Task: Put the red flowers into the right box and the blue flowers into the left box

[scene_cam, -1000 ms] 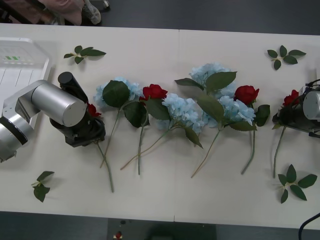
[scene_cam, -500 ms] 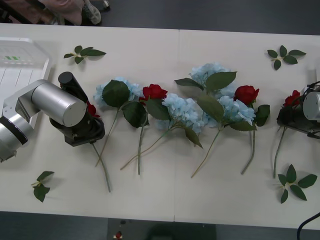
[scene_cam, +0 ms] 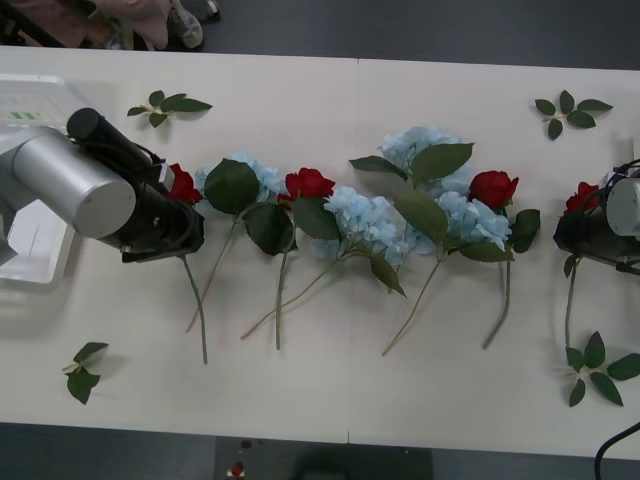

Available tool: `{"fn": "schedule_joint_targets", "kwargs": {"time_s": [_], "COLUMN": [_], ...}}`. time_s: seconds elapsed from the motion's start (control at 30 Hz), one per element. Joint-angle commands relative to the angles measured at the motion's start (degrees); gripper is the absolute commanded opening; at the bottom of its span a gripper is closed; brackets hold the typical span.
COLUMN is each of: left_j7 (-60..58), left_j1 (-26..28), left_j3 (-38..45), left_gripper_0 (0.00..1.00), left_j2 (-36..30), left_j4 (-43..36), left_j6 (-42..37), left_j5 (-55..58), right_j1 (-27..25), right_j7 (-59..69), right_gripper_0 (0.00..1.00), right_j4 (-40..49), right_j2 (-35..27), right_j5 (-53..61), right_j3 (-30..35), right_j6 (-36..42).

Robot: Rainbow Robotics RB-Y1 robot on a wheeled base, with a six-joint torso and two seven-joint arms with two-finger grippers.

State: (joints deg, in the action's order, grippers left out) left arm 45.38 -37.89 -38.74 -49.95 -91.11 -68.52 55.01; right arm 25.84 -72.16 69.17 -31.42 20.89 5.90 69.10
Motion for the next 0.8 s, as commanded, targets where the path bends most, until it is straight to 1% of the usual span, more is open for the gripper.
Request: {"fn": "schedule_joint_targets", "kwargs": {"time_s": [0.03,0.13,0.17,0.27,0.33,0.47,0.53,0.63,0.73,0.8], "left_j7": [9.02,13.95,15.0,20.01,21.86,24.41,24.05,23.7,23.53,23.53], "left_j1": [-1.22,-1.22,-1.31,-1.31,-1.31,-2.89,-3.95,-5.26,-6.93,-8.69], "left_j3": [5.6,7.1,7.27,7.54,8.33,9.82,9.82,10.0,10.0,10.0], "left_gripper_0": [0.0,0.0,0.0,0.0,0.0,0.0,0.0,0.0,0.0,0.0], "left_j2": [-3.84,-4.28,-4.19,-3.75,-2.25,4.25,7.85,11.37,14.71,17.08], "left_j4": [-5.65,-7.59,-7.94,-9.61,-10.4,-11.45,-11.28,-10.49,-8.99,-8.03], "left_j6": [6.56,13.32,14.64,22.29,24.84,26.95,28.0,28.0,28.0,28.0], "left_j5": [4.31,5.81,5.72,5.81,5.89,5.98,5.98,5.98,5.72,5.54], "right_j1": [0.71,0.71,0.71,0.71,0.79,1.67,1.85,2.38,3.96,5.71], "right_j7": [2.46,2.37,2.2,1.67,1.23,-0.18,-0.88,-1.93,-5.89,-9.23], "right_gripper_0": [0.0,0.0,0.0,0.0,0.0,0.0,0.0,0.0,0.0,0.0], "right_j4": [9.32,14.15,15.03,19.25,20.74,21.27,21.09,19.25,14.33,8.53], "right_j2": [-2.77,-4.44,-4.71,-6.38,-7.43,-10.51,-12.62,-15.25,-18.24,-20.35], "right_j5": [-1.29,-1.03,-0.94,-0.5,-0.06,0.99,0.9,1.08,1.43,3.28], "right_j3": [0.34,1.39,1.65,4.2,5.87,9.13,10.09,10.97,11.15,11.15], "right_j6": [6.13,10.09,10.62,12.64,12.73,11.93,10.7,8.51,4.82,0.51]}}
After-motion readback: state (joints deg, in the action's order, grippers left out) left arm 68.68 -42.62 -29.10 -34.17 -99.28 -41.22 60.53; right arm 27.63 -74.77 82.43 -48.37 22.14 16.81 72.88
